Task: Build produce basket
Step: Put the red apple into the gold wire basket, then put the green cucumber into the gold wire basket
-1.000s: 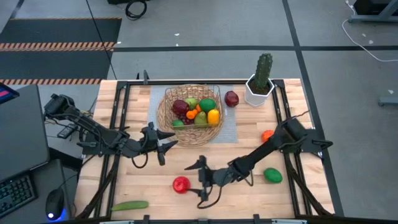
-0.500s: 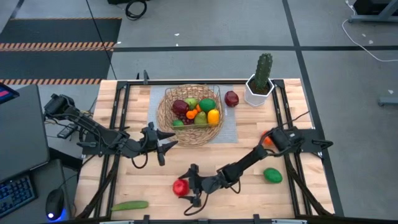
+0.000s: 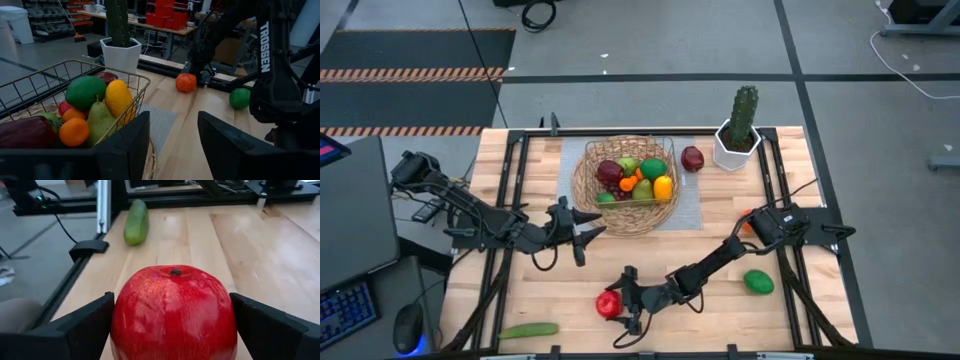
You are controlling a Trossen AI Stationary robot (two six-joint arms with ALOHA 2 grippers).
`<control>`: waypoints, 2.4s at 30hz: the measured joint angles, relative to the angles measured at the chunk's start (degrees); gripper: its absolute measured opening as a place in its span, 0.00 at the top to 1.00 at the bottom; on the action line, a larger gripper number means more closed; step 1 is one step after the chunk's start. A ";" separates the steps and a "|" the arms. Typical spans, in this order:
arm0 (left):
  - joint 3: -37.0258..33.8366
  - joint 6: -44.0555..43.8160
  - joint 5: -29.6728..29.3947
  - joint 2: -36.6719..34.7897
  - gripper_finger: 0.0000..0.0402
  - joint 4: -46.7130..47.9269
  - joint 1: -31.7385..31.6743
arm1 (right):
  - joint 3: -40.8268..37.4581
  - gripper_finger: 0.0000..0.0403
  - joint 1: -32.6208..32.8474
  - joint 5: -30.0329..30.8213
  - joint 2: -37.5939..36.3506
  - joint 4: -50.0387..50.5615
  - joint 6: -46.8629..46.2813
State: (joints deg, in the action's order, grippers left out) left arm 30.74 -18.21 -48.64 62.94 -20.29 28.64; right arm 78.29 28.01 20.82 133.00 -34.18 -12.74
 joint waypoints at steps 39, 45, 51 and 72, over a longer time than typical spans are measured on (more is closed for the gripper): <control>0.00 -0.56 0.04 0.00 0.57 -0.09 -0.01 | -0.05 0.09 -25.50 8.74 -33.11 45.10 18.71; 0.00 -0.45 0.04 0.00 0.57 -0.09 -0.01 | -0.05 0.03 -27.90 7.65 -32.91 44.92 19.14; 0.00 -0.45 0.04 0.00 0.57 -0.05 -0.02 | -0.05 0.01 -28.57 6.15 -33.08 44.55 18.98; 0.00 -0.61 0.32 0.00 0.57 2.51 -0.02 | -2.50 0.01 -13.27 2.00 -33.18 53.06 0.46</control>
State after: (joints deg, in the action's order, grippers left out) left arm 30.74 -18.82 -48.32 62.94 -17.79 28.62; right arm 75.79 14.73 22.82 99.82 18.88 -12.28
